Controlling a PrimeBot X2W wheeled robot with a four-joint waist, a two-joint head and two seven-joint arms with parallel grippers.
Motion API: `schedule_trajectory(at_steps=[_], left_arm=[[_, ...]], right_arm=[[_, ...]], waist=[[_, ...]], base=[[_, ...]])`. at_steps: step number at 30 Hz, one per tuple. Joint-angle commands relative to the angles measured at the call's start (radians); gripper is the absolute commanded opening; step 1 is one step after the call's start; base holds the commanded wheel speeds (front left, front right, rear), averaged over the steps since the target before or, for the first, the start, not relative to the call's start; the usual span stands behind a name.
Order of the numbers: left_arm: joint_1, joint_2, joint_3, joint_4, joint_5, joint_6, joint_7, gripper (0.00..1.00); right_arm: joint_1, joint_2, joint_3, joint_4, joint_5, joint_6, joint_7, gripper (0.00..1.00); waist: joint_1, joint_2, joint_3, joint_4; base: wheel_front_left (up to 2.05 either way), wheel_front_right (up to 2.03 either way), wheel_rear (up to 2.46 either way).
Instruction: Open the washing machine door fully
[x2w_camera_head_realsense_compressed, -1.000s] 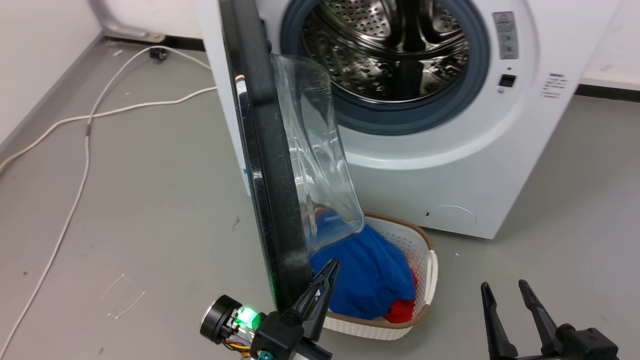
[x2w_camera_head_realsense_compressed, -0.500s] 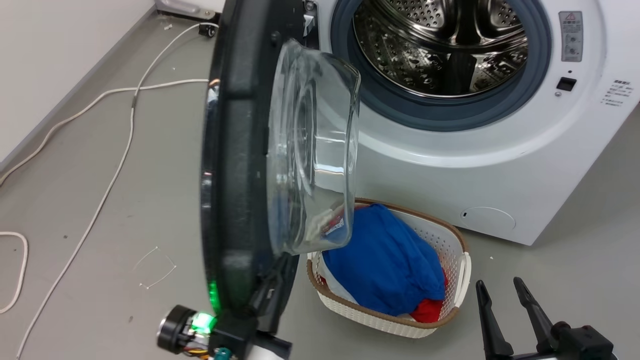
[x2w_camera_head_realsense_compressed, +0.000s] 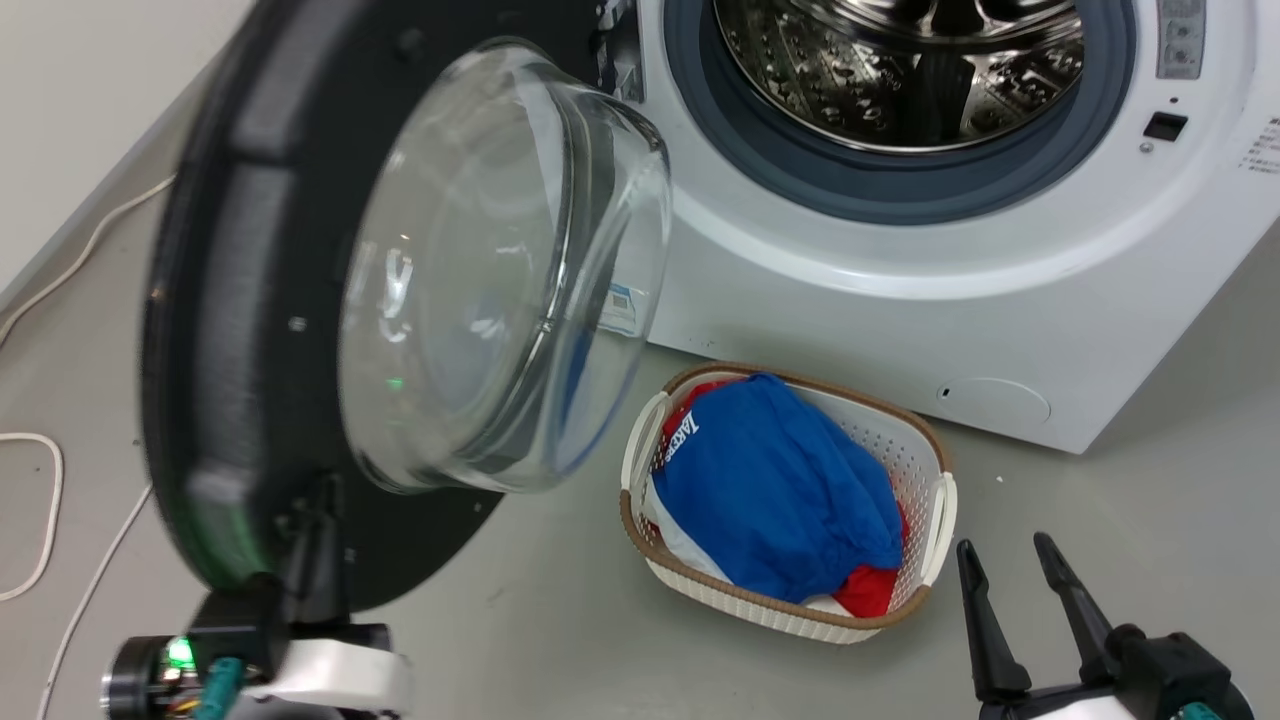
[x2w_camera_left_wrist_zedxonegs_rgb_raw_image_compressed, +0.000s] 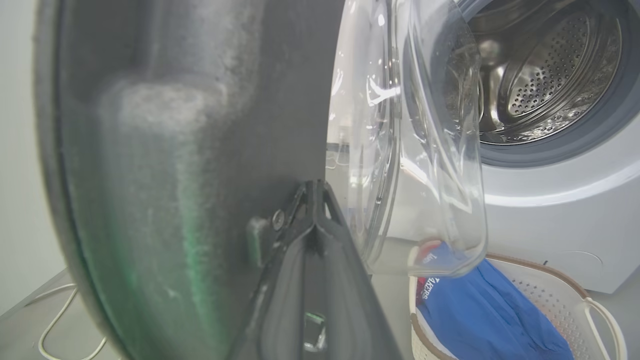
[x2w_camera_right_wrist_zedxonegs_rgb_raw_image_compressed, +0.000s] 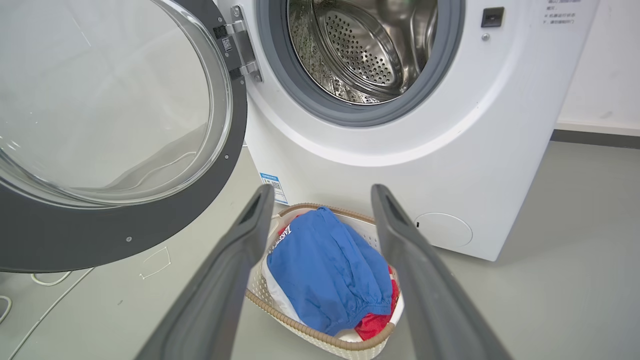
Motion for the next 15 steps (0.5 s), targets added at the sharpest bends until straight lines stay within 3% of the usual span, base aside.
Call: schedule_trajectory(at_steps=[1,15], left_arm=[[-0.014,0.010,0.043,0.013,-0.007,0.006,0.003,0.00],[-0.159,0.005,0.313,0.116,-0.038,-0.019,0.002,0.00]], right_arm=[[-0.024,0.002,-0.003,-0.004,-0.009,0.000,-0.002,1.00],[-0.089,0.002,-0.026,-0.020,-0.064,0.000,-0.002,1.00]], waist=[[0.0000,0.0000,0.016,-0.001],[0.0000,0.0000,0.135,-0.031]], base=[[0.00,0.00,0.00],[0.00,0.00,0.00]])
